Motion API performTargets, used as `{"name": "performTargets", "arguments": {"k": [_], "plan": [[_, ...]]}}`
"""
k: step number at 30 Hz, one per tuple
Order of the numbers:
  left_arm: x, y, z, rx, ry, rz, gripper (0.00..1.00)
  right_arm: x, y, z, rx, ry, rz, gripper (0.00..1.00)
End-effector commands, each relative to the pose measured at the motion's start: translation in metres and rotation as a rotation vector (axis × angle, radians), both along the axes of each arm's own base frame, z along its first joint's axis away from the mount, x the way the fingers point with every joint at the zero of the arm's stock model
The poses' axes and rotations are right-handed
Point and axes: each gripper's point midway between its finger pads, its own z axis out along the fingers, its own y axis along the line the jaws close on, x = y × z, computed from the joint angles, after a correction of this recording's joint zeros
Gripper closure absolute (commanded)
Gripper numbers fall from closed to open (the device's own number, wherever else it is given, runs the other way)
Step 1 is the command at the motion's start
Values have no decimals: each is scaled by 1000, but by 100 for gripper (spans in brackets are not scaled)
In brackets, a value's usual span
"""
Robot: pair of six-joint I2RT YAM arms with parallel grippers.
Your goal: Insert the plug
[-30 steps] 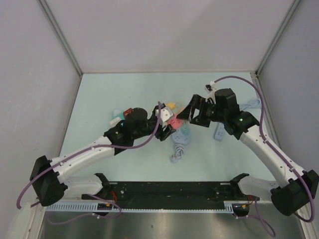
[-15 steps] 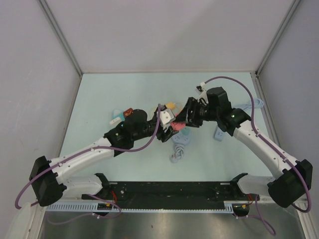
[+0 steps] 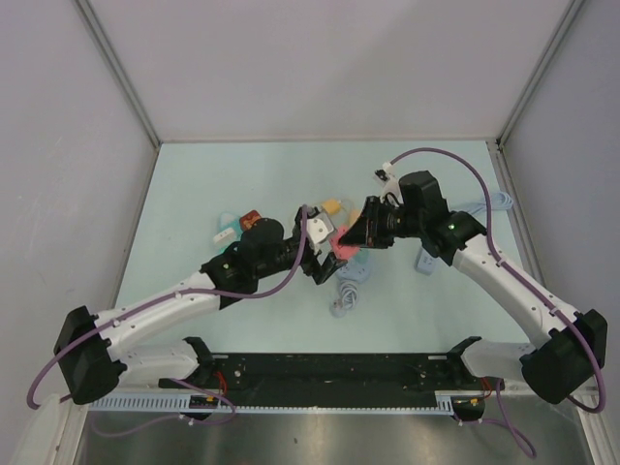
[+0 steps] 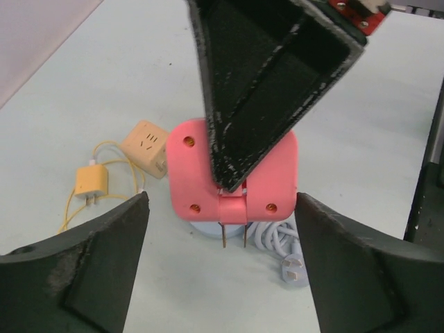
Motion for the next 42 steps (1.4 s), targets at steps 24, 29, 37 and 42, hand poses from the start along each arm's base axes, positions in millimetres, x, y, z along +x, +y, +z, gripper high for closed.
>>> {"name": "performTargets", "arguments": {"k": [24,29,37,42], "plan": [[54,154,-14,-181,131,653,0,50,2,-94,-533,-419,214,100],[63,158,-15,-160,135,678,0,55,2,-116,-595,-401,212,100],[62,157,-18,-156,136,664,0,61,-3,-136,-636,-402,160,100],[63,155,-18,-157,136,656,0,59,-5,-145,-648,-386,171,100]]}}
